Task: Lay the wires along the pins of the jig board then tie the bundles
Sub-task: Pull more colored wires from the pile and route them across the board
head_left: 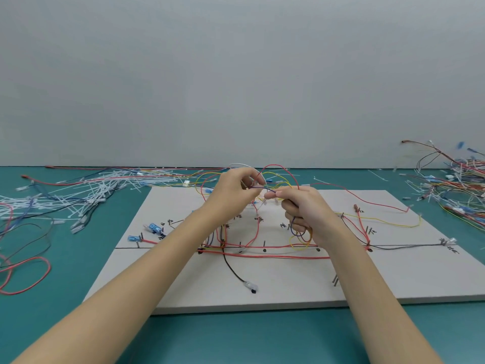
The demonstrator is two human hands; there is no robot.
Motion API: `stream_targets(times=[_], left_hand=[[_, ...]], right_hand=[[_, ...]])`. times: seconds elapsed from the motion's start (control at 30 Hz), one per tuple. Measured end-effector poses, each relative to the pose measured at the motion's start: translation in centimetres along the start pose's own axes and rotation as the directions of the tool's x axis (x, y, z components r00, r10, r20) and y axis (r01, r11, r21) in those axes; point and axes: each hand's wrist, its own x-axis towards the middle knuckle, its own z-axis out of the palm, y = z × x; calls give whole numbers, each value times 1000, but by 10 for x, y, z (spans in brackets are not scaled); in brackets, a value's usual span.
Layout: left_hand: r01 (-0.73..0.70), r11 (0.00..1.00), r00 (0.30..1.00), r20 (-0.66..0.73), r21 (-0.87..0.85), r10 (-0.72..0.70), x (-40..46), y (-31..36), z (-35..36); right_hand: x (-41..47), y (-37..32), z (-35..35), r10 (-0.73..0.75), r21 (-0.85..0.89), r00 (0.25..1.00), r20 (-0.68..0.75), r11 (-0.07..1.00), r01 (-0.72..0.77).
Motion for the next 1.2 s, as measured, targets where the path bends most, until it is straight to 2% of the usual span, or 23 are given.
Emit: stream_targets(times=[0.1,0.23,0.4,0.6,0.8,0.97,1.07,1.2], left_hand=[[120,982,992,55,-147,-113,0,4,-7],[260,906,964,148,-332,-222,2,7,-18],[301,897,943,242,-324,-229,1,0,-26],[289,879,955,173,-380,-239,0,-6,-26],[268,902,962,39,-337,-271,3,-11,-31],[226,959,960,-127,-171,-249,8,-15,-32],[221,973,963,-142,-69,-229,11,-20,-32],[231,973,962,-161,32,-223,10,-28,-30]], right_hand=[[3,3,-1,12,-9,992,-124,1000,-14],[7,5,-2,10,-20,971,-238,1000,-15],[8,6,-5,3,-20,947,-321,1000,-10],[8,7,-7,6,-43,932,-362,999,-23],[8,5,-11,1,22,932,-362,1000,8],[5,2,-12,9,139,979,-202,990,19],[3,-1,-13,6,150,990,-139,989,15],[1,-4,-15,-23,247,982,-186,967,69]])
